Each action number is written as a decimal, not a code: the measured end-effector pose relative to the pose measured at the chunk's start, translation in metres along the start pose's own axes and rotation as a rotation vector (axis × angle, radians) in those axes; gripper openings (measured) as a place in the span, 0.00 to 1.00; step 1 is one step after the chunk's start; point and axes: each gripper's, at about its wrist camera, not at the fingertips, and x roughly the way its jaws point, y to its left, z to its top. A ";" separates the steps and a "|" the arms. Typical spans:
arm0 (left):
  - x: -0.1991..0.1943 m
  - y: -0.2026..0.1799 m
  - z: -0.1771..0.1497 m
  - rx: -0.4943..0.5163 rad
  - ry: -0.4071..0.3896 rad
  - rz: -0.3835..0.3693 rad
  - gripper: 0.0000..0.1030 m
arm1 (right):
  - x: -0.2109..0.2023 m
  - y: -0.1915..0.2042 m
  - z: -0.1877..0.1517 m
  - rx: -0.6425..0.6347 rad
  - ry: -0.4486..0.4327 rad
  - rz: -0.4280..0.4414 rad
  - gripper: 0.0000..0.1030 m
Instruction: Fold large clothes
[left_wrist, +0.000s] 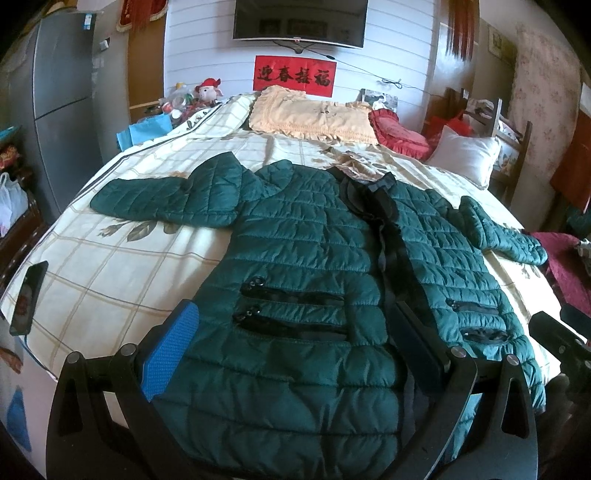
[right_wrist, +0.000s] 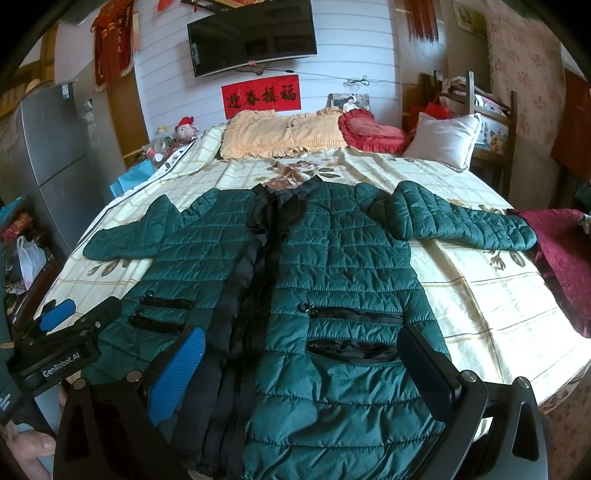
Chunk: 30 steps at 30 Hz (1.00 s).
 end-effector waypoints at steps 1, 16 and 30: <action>0.001 0.002 0.001 -0.001 0.002 0.001 0.99 | -0.001 0.000 0.000 0.000 0.002 0.002 1.00; 0.003 0.003 0.001 -0.002 0.000 0.004 0.99 | 0.007 0.000 0.001 0.016 0.030 0.018 1.00; 0.004 0.003 0.000 0.001 0.000 0.006 0.99 | 0.013 0.001 0.003 0.046 0.061 0.041 1.00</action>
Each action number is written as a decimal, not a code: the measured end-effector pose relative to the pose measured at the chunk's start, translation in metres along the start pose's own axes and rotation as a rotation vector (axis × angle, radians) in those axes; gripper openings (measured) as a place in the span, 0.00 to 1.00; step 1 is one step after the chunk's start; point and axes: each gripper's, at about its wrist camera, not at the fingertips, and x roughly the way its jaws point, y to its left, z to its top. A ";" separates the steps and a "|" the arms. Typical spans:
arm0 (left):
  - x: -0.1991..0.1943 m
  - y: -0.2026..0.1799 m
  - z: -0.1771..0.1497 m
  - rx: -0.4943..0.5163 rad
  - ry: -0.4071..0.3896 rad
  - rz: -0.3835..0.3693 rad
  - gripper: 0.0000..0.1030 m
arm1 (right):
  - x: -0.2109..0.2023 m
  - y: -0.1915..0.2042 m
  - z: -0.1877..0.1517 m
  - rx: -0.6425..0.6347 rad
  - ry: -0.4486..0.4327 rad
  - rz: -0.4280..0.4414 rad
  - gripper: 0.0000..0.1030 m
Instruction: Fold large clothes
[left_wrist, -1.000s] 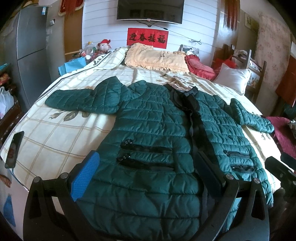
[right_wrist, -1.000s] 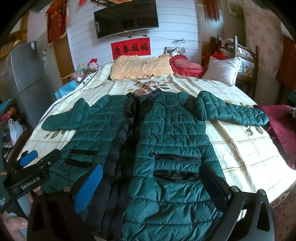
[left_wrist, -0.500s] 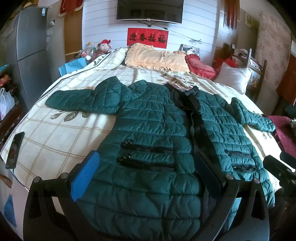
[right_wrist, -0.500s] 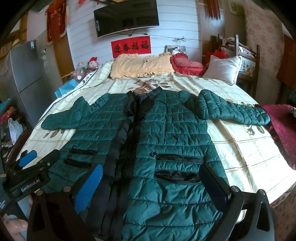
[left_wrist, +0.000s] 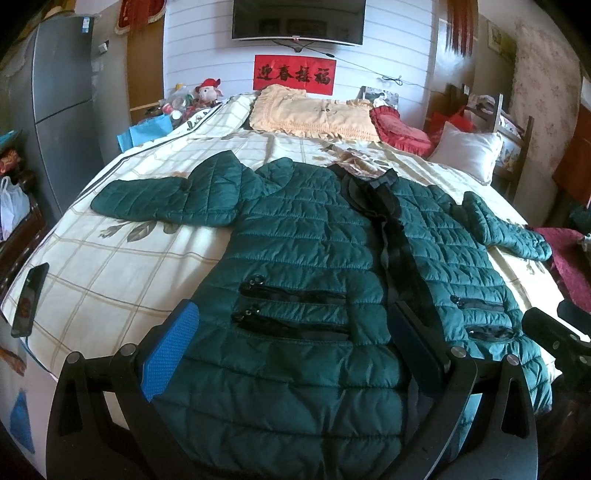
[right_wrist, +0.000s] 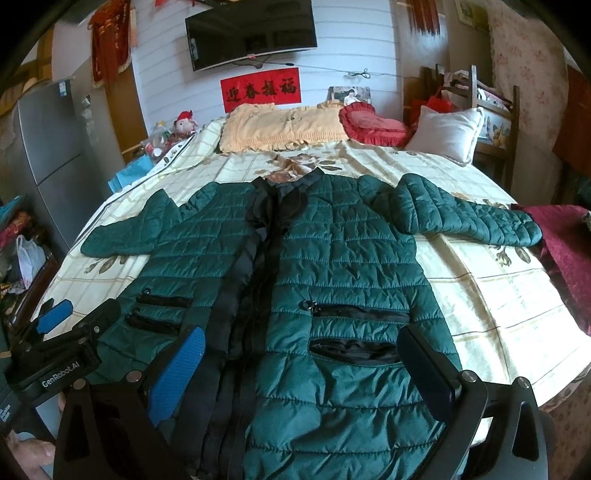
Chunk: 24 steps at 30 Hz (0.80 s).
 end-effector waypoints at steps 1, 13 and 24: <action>0.000 -0.001 0.000 0.001 0.001 0.000 0.99 | 0.001 0.000 0.000 -0.001 0.002 -0.001 1.00; 0.011 0.002 0.002 0.009 0.006 0.014 0.99 | 0.012 0.002 0.006 -0.007 0.003 -0.008 1.00; 0.029 0.016 0.021 -0.026 0.019 0.048 0.99 | 0.040 0.005 0.025 -0.005 0.010 -0.005 1.00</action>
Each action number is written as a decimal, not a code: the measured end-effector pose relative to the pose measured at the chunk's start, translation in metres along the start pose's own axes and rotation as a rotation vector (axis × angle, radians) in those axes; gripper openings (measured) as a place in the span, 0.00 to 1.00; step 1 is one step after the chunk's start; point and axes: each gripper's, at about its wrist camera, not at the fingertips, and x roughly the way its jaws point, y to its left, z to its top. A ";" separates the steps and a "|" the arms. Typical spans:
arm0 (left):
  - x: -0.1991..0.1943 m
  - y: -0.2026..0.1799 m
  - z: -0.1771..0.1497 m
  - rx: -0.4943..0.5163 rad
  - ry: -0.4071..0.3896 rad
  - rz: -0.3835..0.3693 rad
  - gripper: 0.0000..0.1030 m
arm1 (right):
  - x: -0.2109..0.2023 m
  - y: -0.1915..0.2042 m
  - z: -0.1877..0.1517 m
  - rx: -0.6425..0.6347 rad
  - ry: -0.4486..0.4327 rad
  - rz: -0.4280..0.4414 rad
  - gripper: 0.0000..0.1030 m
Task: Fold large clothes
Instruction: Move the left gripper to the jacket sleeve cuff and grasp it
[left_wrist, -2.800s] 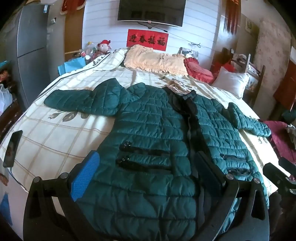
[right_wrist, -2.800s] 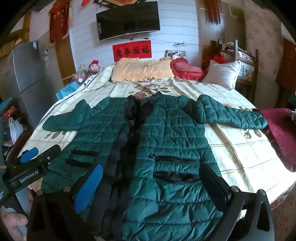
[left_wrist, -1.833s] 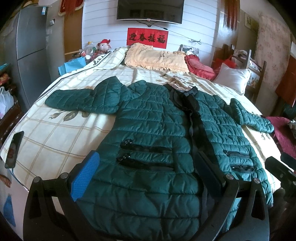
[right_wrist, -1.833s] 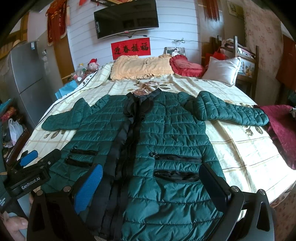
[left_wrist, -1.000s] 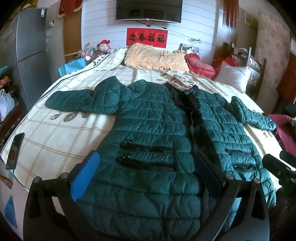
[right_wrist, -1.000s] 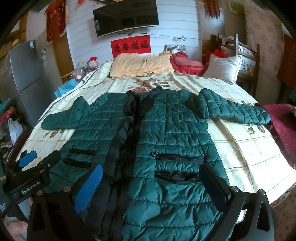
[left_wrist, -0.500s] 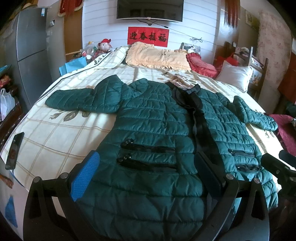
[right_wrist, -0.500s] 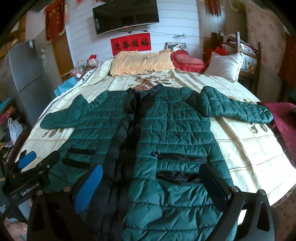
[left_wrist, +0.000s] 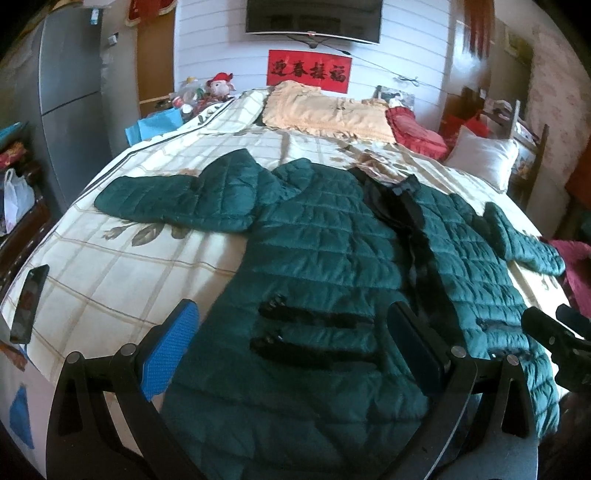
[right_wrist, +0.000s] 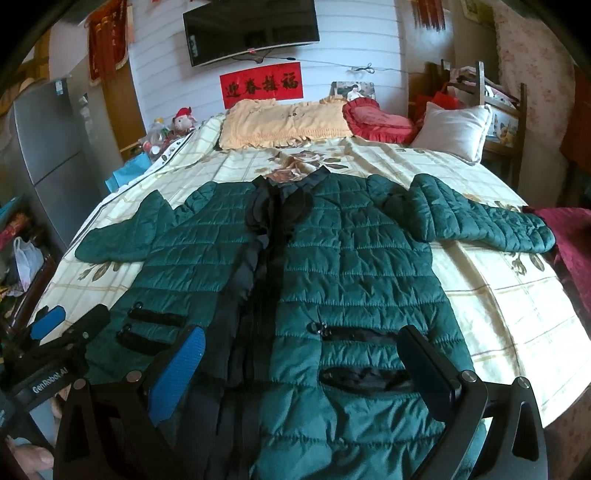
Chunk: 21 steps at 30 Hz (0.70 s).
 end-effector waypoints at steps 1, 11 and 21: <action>0.002 0.001 0.002 -0.005 0.001 0.005 0.99 | 0.003 0.000 0.001 0.001 0.003 0.000 1.00; 0.031 0.022 0.016 -0.050 0.035 0.039 0.99 | 0.038 0.003 0.021 0.028 0.002 0.001 1.00; 0.064 0.057 0.035 -0.118 0.072 0.078 0.99 | 0.078 0.009 0.029 0.015 0.067 -0.027 1.00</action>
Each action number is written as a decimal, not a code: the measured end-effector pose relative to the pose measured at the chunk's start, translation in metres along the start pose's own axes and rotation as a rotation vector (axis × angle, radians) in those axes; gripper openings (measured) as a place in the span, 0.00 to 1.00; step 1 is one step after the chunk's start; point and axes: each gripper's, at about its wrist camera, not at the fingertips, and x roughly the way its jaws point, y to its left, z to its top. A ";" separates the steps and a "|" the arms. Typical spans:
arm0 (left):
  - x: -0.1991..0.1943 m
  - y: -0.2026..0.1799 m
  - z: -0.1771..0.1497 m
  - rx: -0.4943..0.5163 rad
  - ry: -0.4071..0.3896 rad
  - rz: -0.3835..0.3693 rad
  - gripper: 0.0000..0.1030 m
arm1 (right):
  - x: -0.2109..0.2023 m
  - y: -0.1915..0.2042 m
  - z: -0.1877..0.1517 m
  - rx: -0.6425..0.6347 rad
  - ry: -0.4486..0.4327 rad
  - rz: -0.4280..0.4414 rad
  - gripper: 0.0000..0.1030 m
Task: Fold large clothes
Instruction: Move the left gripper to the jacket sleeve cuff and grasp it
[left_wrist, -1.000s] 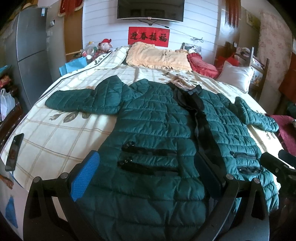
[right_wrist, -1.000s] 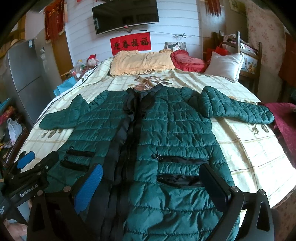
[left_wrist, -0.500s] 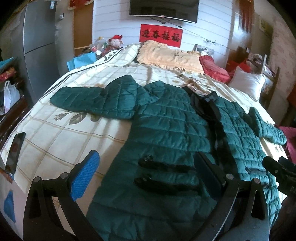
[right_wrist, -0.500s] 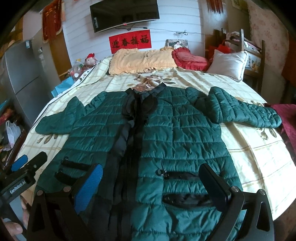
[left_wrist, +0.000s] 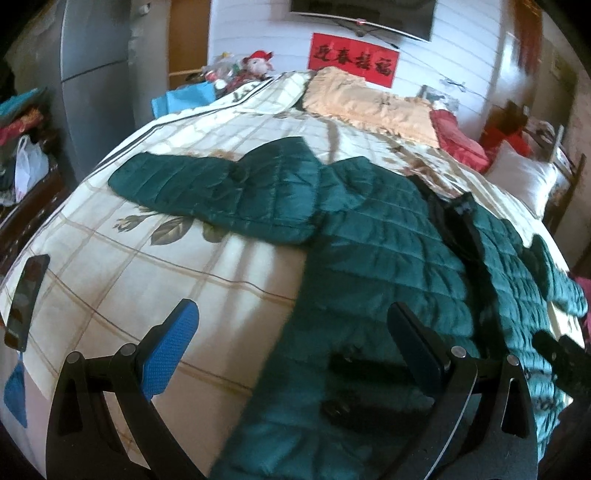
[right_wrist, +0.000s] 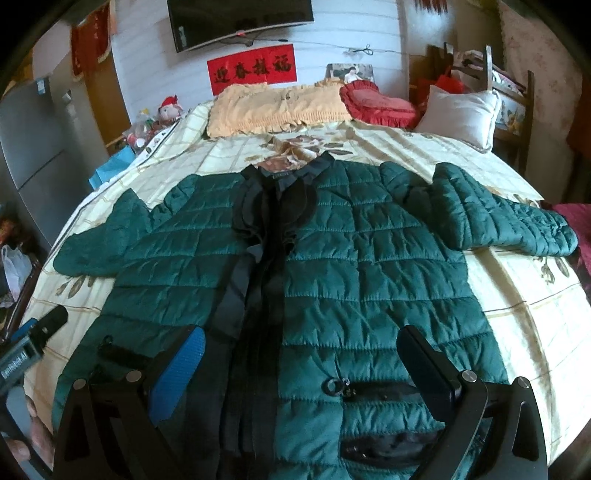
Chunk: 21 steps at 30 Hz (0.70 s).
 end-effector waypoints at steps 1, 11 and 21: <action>0.003 0.005 0.003 -0.007 0.003 0.007 0.99 | 0.003 0.001 0.001 0.000 0.001 0.004 1.00; 0.044 0.072 0.040 -0.093 0.015 0.120 0.99 | 0.018 0.011 0.015 -0.006 -0.002 0.032 1.00; 0.095 0.164 0.086 -0.276 0.038 0.219 0.99 | 0.025 0.021 0.016 -0.033 0.022 0.047 1.00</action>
